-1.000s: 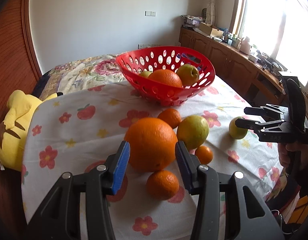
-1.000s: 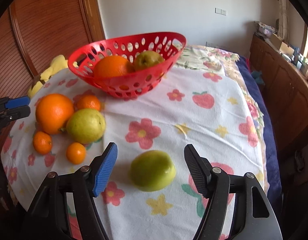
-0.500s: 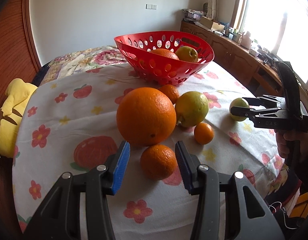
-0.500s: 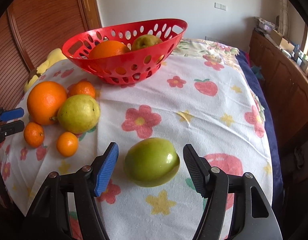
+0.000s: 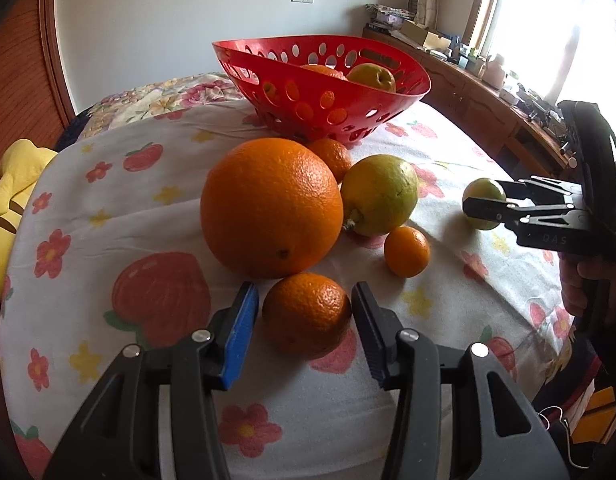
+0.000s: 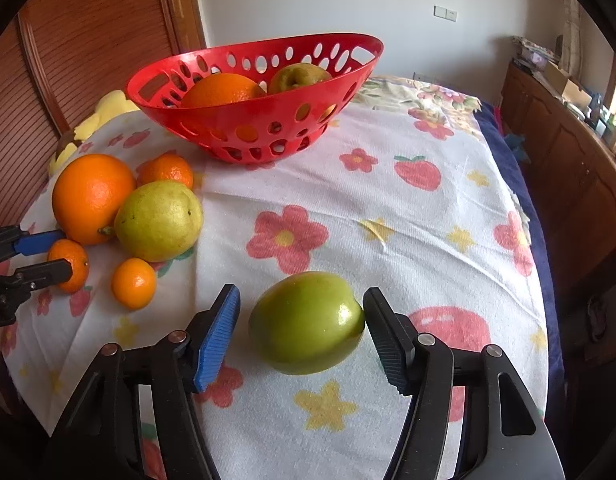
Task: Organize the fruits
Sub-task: 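Grasp the green apple with the right tool while the left tool grasps a small orange, then lift the green apple and small orange and carry both over the red basket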
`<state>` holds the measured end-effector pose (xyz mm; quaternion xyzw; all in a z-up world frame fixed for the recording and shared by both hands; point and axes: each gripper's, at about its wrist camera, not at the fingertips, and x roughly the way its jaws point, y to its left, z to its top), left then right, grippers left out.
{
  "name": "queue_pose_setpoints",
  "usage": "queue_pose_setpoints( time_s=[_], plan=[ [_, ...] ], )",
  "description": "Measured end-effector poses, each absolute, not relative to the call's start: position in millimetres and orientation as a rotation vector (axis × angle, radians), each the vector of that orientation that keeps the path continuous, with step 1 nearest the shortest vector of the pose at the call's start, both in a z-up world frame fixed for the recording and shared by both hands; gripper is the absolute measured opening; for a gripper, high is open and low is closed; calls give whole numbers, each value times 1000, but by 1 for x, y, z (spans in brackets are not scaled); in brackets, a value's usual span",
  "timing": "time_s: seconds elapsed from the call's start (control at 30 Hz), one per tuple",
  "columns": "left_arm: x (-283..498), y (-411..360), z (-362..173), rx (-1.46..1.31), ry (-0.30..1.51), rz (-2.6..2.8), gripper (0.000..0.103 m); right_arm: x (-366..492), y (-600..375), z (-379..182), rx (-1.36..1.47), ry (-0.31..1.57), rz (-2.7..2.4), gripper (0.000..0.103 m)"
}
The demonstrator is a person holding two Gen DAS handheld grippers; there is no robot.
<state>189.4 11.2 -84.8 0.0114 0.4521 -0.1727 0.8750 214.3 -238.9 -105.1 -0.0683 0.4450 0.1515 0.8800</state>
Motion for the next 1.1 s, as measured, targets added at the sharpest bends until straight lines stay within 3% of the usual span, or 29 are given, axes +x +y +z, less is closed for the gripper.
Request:
queue_pose_setpoints(
  time_s=[0.67, 1.1],
  plan=[
    [183, 20, -90, -10, 956, -386, 44, 208, -247, -111, -125, 949, 303, 59],
    [167, 24, -51, 10, 878, -410, 43, 203, -246, -105, -112, 929, 328, 59]
  ],
)
